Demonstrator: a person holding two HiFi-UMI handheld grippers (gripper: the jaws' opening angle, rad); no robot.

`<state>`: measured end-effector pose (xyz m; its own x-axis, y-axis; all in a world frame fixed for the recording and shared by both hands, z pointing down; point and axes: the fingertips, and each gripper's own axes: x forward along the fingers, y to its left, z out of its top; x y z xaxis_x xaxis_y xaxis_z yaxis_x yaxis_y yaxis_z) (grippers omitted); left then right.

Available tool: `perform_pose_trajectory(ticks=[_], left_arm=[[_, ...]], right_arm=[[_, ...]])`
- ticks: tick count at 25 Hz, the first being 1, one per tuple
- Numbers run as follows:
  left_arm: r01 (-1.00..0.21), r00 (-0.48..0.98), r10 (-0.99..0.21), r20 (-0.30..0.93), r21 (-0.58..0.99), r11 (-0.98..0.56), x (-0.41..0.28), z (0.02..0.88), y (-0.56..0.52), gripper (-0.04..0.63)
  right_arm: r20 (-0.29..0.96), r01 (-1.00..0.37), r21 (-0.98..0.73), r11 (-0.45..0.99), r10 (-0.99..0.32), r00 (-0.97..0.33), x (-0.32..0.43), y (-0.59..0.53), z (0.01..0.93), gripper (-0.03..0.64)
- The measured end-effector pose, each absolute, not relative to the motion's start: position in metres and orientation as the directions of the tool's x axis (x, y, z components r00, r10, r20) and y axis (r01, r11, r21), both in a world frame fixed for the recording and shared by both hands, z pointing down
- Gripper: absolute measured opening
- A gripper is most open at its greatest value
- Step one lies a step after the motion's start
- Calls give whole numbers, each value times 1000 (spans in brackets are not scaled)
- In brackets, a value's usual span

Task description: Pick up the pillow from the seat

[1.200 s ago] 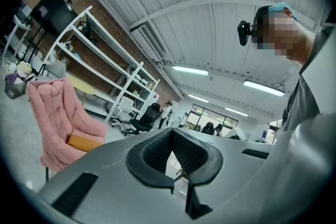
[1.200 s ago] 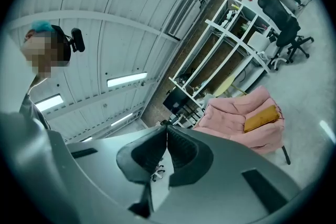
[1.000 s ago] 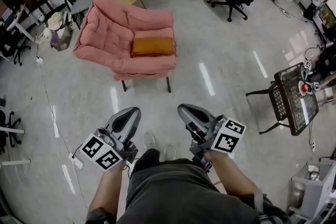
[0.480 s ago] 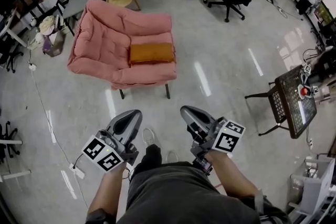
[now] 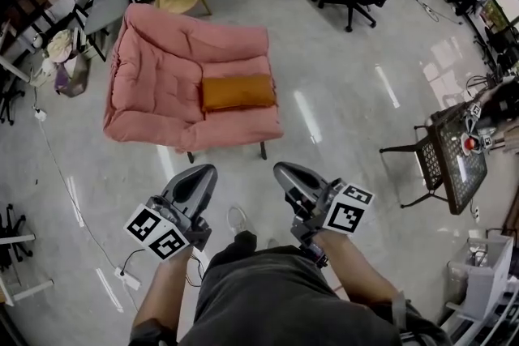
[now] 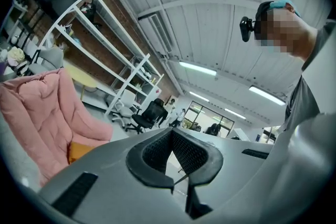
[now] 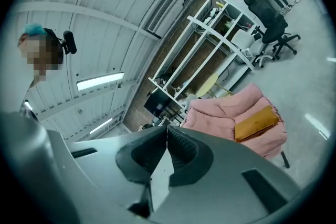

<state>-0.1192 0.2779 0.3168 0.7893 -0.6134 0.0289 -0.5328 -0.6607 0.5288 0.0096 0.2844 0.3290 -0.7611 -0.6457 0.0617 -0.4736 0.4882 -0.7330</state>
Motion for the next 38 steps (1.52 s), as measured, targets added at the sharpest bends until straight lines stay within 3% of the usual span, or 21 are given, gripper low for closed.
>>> perform_pose_trajectory(ticks=[12,24,38], left_arm=[[-533,793,-607,52,543,-649,-164,329,195,11],[-548,791,-603,100,553,-628,-148,364,114,11],[-637,740,-624,252,561,-528,-119,446,-37,11]], right_arm=[[93,-510,-735,447,-678,-729,-22,212,339,15],[122,-509,-759,407,-678,-725,-5,136,377,15],[248,-523,-775,356,-589,-769,33,-5,456,15]])
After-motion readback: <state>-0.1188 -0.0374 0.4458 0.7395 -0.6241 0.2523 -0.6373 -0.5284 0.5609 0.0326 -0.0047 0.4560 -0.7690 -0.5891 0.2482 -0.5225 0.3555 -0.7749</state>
